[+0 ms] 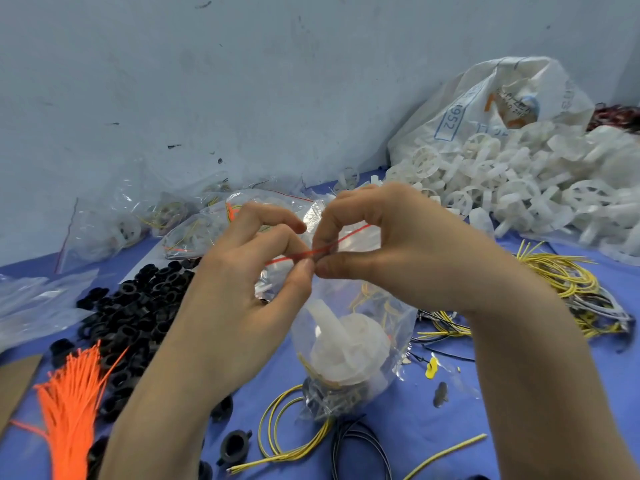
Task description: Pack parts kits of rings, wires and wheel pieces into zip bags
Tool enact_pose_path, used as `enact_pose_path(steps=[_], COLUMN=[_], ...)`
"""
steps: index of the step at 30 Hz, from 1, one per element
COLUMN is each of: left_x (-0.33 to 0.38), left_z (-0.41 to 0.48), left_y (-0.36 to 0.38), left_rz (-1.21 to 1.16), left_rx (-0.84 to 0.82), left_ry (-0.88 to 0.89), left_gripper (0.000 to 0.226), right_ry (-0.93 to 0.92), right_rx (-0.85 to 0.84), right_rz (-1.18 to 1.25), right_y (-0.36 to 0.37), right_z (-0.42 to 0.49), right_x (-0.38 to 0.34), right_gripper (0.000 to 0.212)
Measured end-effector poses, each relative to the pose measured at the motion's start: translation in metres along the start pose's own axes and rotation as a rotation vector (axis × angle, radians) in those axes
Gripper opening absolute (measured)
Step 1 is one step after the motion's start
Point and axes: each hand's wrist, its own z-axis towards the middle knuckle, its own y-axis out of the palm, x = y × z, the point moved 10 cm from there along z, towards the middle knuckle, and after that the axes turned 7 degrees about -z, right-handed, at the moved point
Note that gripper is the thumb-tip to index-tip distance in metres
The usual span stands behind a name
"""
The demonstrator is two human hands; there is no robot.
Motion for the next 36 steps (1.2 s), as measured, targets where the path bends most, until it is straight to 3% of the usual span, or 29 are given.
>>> enact_pose_path(steps=[7,27,36], left_x=[-0.004,-0.005,-0.004], left_z=[-0.002,-0.001,-0.001], left_y=[-0.008,-0.005,-0.006], left_rz=[0.017,-0.035,-0.001], left_rx=[0.057,0.029,0.034], left_ry=[-0.015,-0.045,-0.037], left_gripper=[0.023,0.021,0.020], right_ry=[0.069,-0.113,-0.017], right_rx=[0.042,0.035,0.064], right_rz=[-0.080,-0.150,-0.194], right_y=[-0.004,0.000,-0.012], right_z=[0.001,0.001,-0.001], right_x=[0.009,-0.013,0.004], right_gripper=[0.007,0.019,0.012])
